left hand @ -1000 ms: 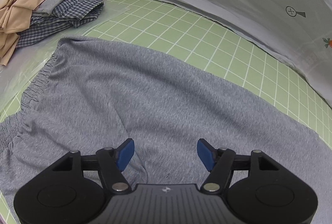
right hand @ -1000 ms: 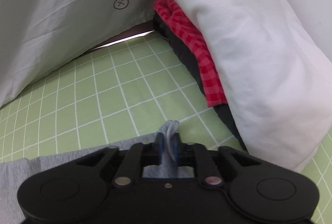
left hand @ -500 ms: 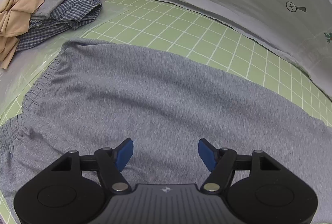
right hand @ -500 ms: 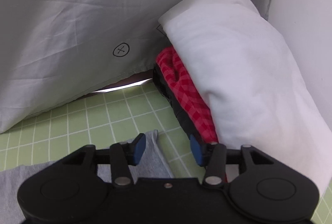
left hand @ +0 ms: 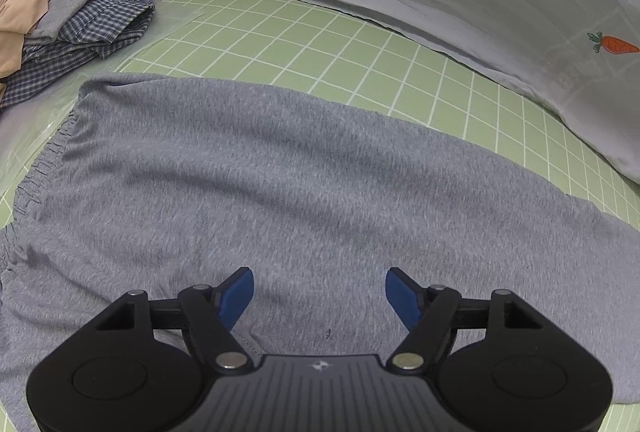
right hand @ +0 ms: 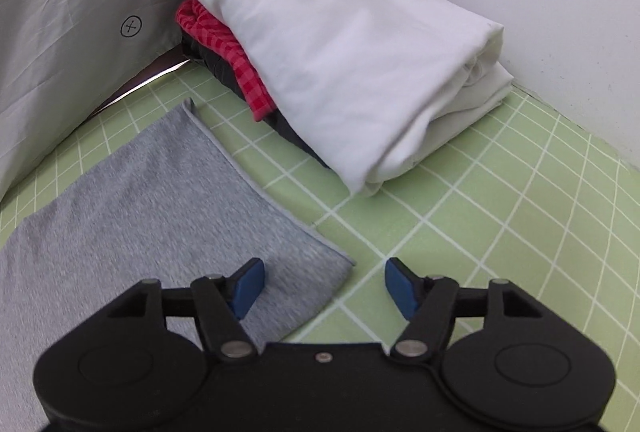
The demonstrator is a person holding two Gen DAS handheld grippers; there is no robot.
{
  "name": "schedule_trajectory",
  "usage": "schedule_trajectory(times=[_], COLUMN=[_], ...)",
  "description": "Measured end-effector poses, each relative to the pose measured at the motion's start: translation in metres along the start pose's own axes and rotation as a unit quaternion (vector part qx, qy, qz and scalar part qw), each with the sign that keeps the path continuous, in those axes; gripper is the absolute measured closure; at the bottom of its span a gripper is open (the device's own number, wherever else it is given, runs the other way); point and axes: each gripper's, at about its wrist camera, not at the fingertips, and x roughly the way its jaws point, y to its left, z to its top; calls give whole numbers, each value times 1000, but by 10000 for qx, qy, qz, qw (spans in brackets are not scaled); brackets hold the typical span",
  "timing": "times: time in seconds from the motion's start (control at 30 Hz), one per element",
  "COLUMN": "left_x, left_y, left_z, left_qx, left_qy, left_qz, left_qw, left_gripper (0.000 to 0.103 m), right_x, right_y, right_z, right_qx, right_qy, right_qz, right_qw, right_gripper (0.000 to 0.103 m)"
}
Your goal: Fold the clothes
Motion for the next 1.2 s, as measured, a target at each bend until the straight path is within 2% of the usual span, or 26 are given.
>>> schedule_trajectory(times=[0.03, 0.07, 0.1, 0.23, 0.27, 0.33, 0.4, 0.47, 0.57, 0.7, 0.83, 0.97, 1.1, 1.13, 1.2], left_x=[-1, -2, -4, -17, -22, -35, -48, -62, -82, -99, -107, -115, -123, -125, -129], left_y=[0, 1, 3, 13, 17, 25, 34, 41, 56, 72, 80, 81, 77, 76, 75], left_z=[-1, -2, -3, -4, -5, -8, -12, -17, -31, -52, -71, -91, -104, -107, -112], left_qx=[-9, -25, -44, -193, -233, -321, -415, -514, -661, -692, -595, -545, -394, -364, -332], left_qy=[2, 1, -6, -142, -192, -309, -428, -543, -635, -652, -645, -595, -616, -626, -652], left_qz=[-2, -4, -4, -11, -29, -73, -118, -177, -246, -285, -263, -307, -271, -262, -243], left_qw=[10000, 10000, 10000, 9997, 9995, 9990, 9982, 9970, 9955, 9951, 9958, 9963, 9970, 9970, 9970], left_gripper=[30, 30, 30, 30, 30, 29, 29, 24, 23, 23, 23, 23, 23, 23, 23], right_x=[-1, -2, -1, 6, 7, -3, -20, -43, -77, -108, -118, -126, -118, -116, -114], right_y=[-1, -1, 0, 1, -2, -3, -5, -12, -31, -63, -92, -111, -125, -128, -135], right_z=[0, 0, 3, 15, 20, 24, 26, 18, -9, -55, -92, -114, -124, -124, -125], right_qx=[-66, -134, -206, -329, -240, -120, -33, 63, 215, 250, 333, 263, 165, 153, 154], right_qy=[-39, -64, -46, -161, -108, -166, -294, -415, -377, -149, 130, 114, 322, 374, 442], right_qz=[102, 205, 291, -4, -21, -47, -61, 85, 194, 86, -44, -352, -566, -578, -443], right_qw=[9999, 9997, 9994, 9993, 9997, 9998, 9995, 9991, 9989, 9995, 9994, 9990, 9977, 9975, 9979], right_gripper=[67, 85, 97, 101, 99, 89, 53, 49, 32, 29, 29, 22, 22, 23, 36])
